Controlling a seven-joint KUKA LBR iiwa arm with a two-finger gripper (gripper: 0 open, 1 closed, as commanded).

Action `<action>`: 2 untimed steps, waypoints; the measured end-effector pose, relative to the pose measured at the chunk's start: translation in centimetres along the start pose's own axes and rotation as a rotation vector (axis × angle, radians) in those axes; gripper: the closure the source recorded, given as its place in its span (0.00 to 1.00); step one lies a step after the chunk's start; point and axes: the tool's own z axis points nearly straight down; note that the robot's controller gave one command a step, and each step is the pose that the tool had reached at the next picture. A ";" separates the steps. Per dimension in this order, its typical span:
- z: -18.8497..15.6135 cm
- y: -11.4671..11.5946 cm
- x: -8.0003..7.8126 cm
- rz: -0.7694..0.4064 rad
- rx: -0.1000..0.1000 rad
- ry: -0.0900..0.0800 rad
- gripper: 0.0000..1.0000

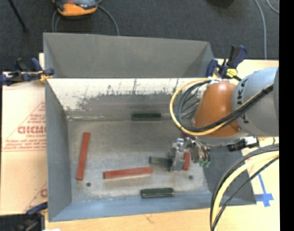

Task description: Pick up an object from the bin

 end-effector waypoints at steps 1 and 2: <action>0.0 0.0 0.0 -0.001 0.000 0.000 1.00; -19.9 2.8 -5.5 -0.011 0.000 0.000 1.00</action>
Offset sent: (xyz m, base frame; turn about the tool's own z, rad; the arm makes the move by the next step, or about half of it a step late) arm 0.0573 0.0212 0.2024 -0.0078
